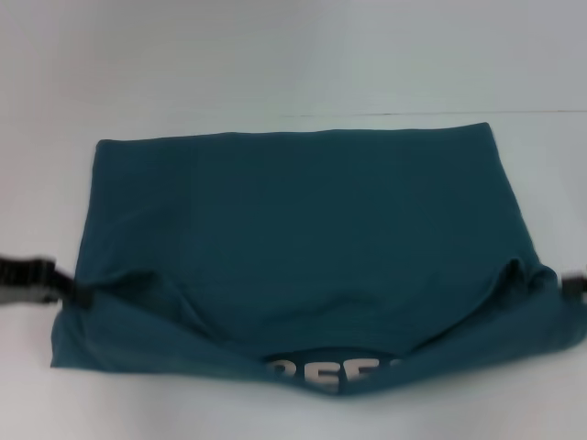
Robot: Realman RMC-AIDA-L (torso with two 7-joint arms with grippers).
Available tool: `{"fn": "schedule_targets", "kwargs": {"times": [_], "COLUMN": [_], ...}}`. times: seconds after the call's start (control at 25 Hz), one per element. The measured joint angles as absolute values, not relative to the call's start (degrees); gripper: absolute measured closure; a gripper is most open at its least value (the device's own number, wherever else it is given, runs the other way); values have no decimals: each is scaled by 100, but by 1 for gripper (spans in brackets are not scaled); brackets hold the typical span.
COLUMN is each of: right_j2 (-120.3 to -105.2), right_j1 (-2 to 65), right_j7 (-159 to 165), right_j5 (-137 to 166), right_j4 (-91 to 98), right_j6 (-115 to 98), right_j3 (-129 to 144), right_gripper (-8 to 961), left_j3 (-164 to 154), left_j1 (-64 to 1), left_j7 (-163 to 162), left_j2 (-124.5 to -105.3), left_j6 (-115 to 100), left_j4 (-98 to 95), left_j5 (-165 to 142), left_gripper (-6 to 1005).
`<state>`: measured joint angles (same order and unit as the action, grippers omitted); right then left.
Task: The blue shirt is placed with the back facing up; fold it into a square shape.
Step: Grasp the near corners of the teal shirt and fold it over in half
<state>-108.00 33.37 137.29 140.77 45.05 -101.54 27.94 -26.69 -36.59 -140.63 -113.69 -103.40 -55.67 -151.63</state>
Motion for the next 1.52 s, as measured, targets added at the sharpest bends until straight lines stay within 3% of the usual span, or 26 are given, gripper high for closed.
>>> {"fn": "schedule_targets", "kwargs": {"times": [0.16, 0.36, 0.76, 1.04, 1.52], "right_j2": [-10815, -10976, -11490, -11572, -11647], "right_j1": [3558, 3871, 4317, 4557, 4829], "right_j7": [13830, 13921, 13921, 13893, 13849], "right_j5": [13560, 13359, 13342, 13335, 13335], "right_j4": [4470, 4315, 3895, 3608, 3331], "right_j6": [-9442, -8110, -5331, -4456, -3584], "right_j3": [2640, 2710, 3413, 3660, 3734], "right_gripper": [924, 922, 918, 915, 910], "left_j3": [-2549, -2605, -2757, -2949, -2993], "left_j1": [-3972, -4353, -4846, -4886, -4950], "left_j7": [-14369, -14663, -14879, -15050, -15120], "left_j2": [-11274, -11276, -11452, -11631, -11643], "left_j6": [-9584, -8526, -6514, -5471, -4875], "left_j4": [-5242, -4821, -4182, -4015, -3821], "left_j5": [-15157, -15155, -15166, -15161, -14959], "left_gripper": [954, 954, 953, 953, 953]}}
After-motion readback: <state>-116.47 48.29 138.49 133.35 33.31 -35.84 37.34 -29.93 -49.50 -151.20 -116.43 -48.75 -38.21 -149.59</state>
